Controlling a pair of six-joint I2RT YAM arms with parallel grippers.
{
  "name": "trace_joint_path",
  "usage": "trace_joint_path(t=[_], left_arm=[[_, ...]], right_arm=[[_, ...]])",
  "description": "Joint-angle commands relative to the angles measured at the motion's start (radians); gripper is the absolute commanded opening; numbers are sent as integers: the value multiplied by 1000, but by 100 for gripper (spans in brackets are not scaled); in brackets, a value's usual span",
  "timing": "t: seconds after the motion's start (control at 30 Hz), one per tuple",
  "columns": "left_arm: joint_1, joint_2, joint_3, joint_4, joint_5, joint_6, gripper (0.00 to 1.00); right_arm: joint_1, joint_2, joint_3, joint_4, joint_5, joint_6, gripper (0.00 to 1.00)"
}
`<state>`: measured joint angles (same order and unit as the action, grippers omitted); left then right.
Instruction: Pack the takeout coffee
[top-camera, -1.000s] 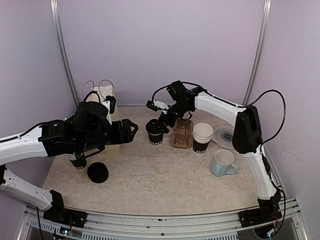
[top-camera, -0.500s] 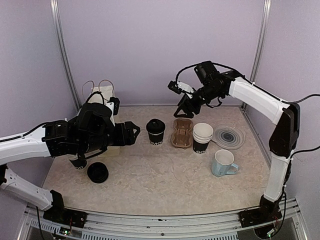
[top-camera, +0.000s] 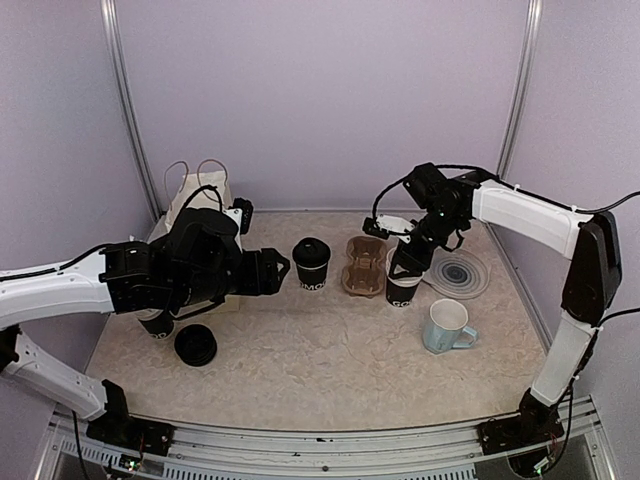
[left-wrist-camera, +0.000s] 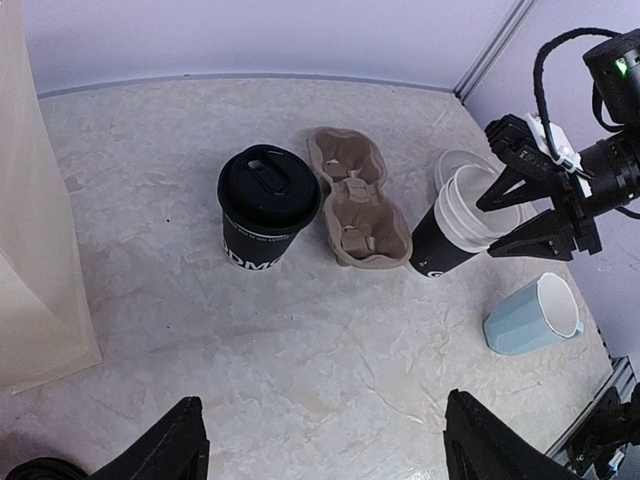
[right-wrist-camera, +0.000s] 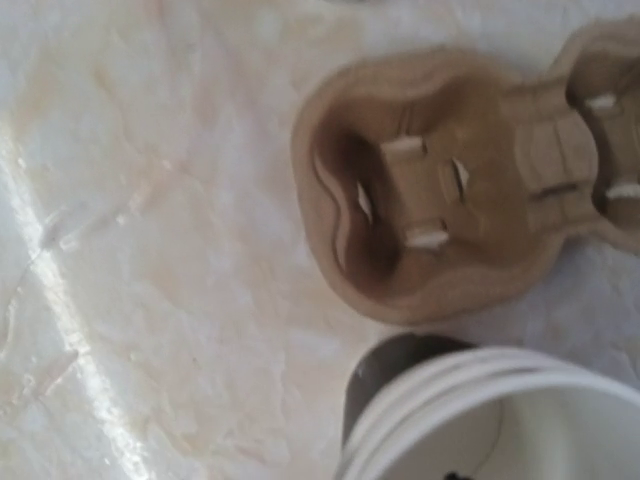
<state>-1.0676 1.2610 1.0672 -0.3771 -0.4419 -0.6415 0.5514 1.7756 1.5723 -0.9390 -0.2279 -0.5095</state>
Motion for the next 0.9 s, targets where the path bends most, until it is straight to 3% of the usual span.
trace_joint_path(t=[0.0, 0.17, 0.3, 0.43, 0.67, 0.87], left_arm=[[-6, 8, 24, 21, 12, 11, 79], [-6, 5, 15, 24, 12, 8, 79], [-5, 9, 14, 24, 11, 9, 79], [-6, 12, 10, 27, 11, 11, 79], [-5, 21, 8, 29, 17, 11, 79], [-8, 21, 8, 25, 21, 8, 79]], right_arm=[[-1, -24, 9, -11, 43, -5, 48], [-4, -7, 13, -22, 46, 1, 39], [-17, 8, 18, -36, 39, 8, 22], [-30, 9, 17, -39, 38, 15, 12], [-42, 5, 22, -28, 77, 14, 4], [-48, 17, 20, -14, 95, 14, 7]])
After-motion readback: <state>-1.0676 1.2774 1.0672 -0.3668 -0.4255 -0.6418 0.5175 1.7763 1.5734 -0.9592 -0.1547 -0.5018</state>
